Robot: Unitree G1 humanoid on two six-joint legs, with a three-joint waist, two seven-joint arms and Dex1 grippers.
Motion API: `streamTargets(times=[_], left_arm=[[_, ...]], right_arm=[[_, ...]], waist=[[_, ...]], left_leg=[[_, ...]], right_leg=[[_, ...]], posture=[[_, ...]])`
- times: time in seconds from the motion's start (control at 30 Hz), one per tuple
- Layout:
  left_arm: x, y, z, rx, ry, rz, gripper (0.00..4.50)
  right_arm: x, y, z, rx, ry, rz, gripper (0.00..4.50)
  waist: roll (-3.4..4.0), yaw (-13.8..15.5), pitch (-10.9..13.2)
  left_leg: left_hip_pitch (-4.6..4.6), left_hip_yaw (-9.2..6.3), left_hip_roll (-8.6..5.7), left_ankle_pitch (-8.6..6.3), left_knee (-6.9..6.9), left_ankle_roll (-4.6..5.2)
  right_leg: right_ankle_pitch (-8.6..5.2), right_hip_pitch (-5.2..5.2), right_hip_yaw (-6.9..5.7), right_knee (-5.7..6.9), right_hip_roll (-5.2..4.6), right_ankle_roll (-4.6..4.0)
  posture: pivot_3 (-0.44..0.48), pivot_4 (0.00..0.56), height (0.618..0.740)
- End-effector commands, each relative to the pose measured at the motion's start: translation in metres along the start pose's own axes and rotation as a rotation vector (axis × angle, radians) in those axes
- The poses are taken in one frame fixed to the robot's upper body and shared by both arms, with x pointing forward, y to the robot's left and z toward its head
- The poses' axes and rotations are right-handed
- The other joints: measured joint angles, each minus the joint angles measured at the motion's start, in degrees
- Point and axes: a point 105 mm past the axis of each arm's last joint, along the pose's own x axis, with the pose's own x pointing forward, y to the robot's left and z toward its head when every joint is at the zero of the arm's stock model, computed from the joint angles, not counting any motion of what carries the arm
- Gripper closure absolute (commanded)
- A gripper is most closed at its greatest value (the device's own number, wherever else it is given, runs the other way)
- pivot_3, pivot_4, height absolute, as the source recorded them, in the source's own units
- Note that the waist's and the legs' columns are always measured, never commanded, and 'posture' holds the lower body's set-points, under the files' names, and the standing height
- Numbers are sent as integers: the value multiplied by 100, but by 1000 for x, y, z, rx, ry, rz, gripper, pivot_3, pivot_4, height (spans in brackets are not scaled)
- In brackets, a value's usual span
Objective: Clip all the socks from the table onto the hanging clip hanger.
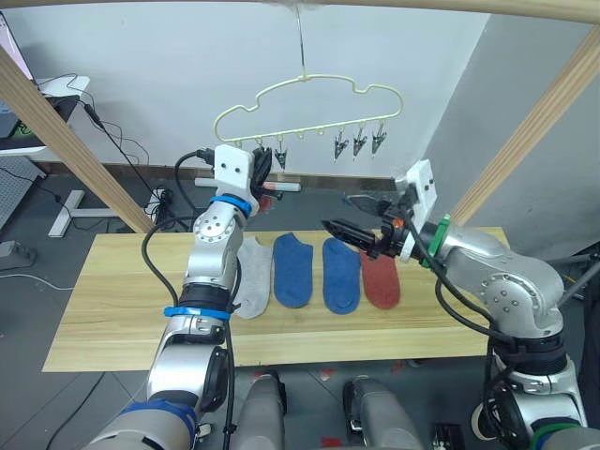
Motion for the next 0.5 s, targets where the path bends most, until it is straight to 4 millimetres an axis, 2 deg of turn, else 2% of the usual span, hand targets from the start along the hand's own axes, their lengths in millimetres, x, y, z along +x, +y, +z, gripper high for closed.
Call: streamTargets(times=[0.03,0.17,0.3,0.37,0.5], left_arm=[[1,-3,15,-24,-20,-41,4289],[-6,-6,12,-80,39,-85,4289],[-14,-9,13,-149,89,-117,4289],[-18,-9,16,-190,109,-130,4289],[-26,-8,18,-264,146,-141,4289]], right_arm=[[3,-30,-33,-107,125,-153,0],[15,-61,-69,-140,236,-274,0],[29,-76,-94,-124,300,-305,0],[34,-85,-107,-171,345,-320,0],[34,-100,-136,-137,416,-372,0]], waist=[[0,-3,0],[0,-22,0],[2,-78,1],[3,-93,2],[2,-94,1]], left_leg=[[0,-1,0,0,1,0],[1,1,1,0,2,0],[1,0,3,1,1,-1],[1,0,3,1,3,-2],[1,0,2,1,6,-2]], right_leg=[[-3,0,-1,1,0,6],[-12,-1,2,2,1,21],[1,-1,2,4,2,-2],[1,0,2,4,2,-2],[1,1,2,5,0,-2]], posture=[[-79,250,740],[-74,250,740],[-60,247,740],[-60,247,740],[-42,245,740]])
